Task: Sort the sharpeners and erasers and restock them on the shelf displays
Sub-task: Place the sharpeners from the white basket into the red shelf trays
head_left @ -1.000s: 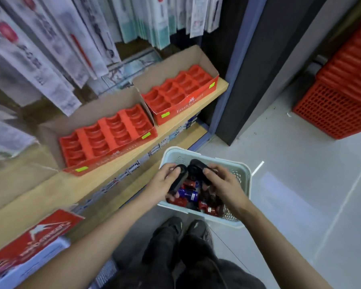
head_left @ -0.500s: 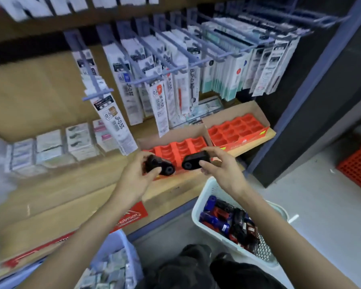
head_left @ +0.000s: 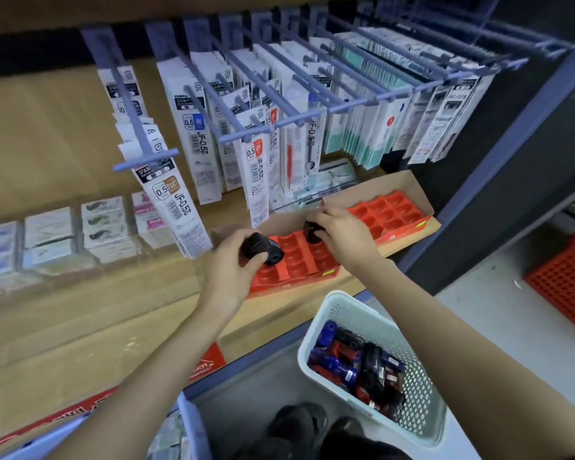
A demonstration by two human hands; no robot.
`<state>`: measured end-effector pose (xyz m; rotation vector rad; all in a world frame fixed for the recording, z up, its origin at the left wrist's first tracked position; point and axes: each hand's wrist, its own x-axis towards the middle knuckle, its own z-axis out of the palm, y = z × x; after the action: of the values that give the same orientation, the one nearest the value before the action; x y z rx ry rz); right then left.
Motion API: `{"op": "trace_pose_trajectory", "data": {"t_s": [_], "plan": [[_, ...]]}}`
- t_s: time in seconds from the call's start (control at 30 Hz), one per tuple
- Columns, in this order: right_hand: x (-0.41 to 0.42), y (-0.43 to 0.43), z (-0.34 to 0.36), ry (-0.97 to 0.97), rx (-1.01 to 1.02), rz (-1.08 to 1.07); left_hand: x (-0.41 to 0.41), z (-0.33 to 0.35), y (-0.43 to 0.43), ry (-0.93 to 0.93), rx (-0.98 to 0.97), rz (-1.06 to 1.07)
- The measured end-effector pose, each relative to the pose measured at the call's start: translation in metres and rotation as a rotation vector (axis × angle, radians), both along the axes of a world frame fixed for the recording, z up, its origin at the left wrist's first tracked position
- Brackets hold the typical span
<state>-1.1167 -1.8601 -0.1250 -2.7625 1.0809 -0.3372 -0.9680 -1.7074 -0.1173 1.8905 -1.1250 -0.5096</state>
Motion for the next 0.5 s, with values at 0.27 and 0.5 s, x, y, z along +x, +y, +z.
{"op": "trace_pose_trajectory", "data": {"t_s": [0.27, 0.5], "plan": [[-0.058, 0.034, -0.011, -0.543, 0.336, -0.308, -0.028, 0.006, -0.034, -0.039, -0.035, -0.036], [-0.125, 0.081, -0.051, -0.566, 0.455, -0.473, -0.053, 0.004, -0.073, -0.365, -0.007, -0.160]]}}
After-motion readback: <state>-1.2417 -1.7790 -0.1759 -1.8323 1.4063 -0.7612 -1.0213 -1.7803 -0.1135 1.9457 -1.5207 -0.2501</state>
